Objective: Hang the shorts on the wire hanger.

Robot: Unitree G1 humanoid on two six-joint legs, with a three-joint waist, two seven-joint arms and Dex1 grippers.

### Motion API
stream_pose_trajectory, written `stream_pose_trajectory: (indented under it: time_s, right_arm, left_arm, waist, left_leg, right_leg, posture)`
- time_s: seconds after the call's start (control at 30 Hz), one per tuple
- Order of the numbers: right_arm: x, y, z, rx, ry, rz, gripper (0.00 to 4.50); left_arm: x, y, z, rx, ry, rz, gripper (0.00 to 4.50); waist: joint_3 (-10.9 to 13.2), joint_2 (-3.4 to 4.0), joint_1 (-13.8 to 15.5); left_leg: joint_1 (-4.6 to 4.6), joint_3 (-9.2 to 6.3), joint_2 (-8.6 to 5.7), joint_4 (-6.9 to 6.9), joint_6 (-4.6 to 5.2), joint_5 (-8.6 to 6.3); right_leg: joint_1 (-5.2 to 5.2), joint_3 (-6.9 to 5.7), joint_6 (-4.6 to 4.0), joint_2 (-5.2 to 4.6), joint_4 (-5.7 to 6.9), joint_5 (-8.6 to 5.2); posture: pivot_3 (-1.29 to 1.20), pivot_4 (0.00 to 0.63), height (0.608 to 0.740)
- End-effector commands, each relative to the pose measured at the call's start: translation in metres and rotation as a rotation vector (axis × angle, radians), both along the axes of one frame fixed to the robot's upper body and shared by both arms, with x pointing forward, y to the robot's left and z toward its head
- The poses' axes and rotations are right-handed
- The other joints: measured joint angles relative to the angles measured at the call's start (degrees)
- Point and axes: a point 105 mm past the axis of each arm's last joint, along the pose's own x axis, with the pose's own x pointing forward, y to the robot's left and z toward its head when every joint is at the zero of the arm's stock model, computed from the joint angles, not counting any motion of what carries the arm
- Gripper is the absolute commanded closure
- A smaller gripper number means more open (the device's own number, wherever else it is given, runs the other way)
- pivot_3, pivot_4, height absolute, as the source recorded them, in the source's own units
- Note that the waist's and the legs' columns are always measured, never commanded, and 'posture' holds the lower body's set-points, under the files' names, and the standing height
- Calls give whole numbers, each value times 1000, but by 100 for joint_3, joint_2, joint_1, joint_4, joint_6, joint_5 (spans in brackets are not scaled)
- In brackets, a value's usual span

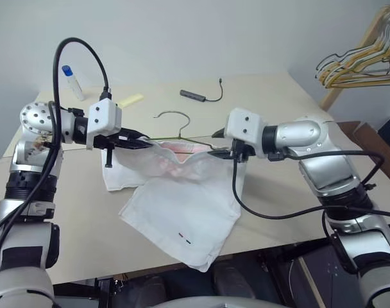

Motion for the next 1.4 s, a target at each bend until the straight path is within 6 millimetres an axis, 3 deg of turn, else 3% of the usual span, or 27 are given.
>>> stream_pose_trajectory:
  time_s: [0.03, 0.17, 0.33, 0.57, 0.67, 0.9, 1.0, 1.13, 1.23, 1.4]
  right_arm:
    - [-7, 1, 33, 101, -79, 46, 1589]
    - [-8, -21, 45, 127, -21, 4, 1589]
    - [-13, -59, 19, 16, 79, -67, 1589]
    - [-13, -62, -14, -23, 177, -79, 1589]
    - [-7, -61, -24, -1, 275, -124, 2166]
    - [2, -67, -35, 3, 332, -209, 4485]
    - [6, -68, -36, 0, 322, -225, 4485]
    - [10, -68, -24, 24, 261, -227, 4485]
    - [12, -64, 5, 51, 158, -216, 4485]
    - [-5, -43, 30, 67, 159, -108, 4485]
  left_arm:
    - [2, 1, 10, -18, -42, 7, 4500]
    - [3, 3, 9, -18, -43, 19, 4500]
    - [2, 5, 11, -16, -48, 22, 4500]
    - [3, 5, 14, -15, -56, 20, 4500]
    - [3, 5, 15, -13, -58, 21, 4500]
    - [2, 8, 15, -4, -62, 24, 4500]
    - [2, 8, 15, -5, -59, 23, 4500]
    - [1, 8, 11, 26, -44, 19, 4500]
    - [1, 11, 4, 75, -33, 20, 4500]
    - [7, 7, 1, 69, -57, 38, 4500]
  waist:
    - [0, 0, -7]
    - [0, 0, -8]
    - [0, 0, 33]
    - [1, 2, -35]
    - [1, 2, -24]
    - [1, 2, 12]
    - [1, 2, 15]
    - [1, 2, 8]
    - [1, 3, -11]
    - [1, 3, 0]
  left_leg:
    - [0, 0, 0, 0, 0, 0]
    - [0, -5, 0, 0, 0, 0]
    - [-3, -10, -3, 0, 0, 0]
    - [17, -7, 3, 0, 1, 0]
    - [19, -10, 4, 0, 1, 0]
    - [9, -13, -4, 0, 1, 0]
    - [10, -13, -4, 0, 1, 0]
    - [12, -14, -2, 0, 1, 0]
    - [11, -13, -3, 0, 1, 0]
    - [11, -19, -2, 0, 1, 0]
  right_leg:
    - [0, 0, 0, 0, 0, 0]
    - [1, -2, 0, 0, 2, 0]
    - [7, -11, 1, -5, -10, 0]
    - [24, -5, -1, 4, -15, -3]
    - [29, -7, -1, 6, -16, -3]
    - [27, -10, -1, -5, -20, -3]
    - [27, -11, -1, -4, -21, -3]
    - [27, -11, -1, -2, -19, -3]
    - [26, -9, -1, -2, -20, -3]
    - [27, -15, -1, -1, -19, -3]
  posture:
    - [-152, 0, 740]
    - [-148, 0, 740]
    - [-149, 0, 740]
    - [-151, 0, 740]
    - [-151, 0, 740]
    - [-139, 0, 740]
    - [-139, 0, 740]
    - [-140, 0, 740]
    - [-140, 0, 740]
    - [-147, 0, 740]
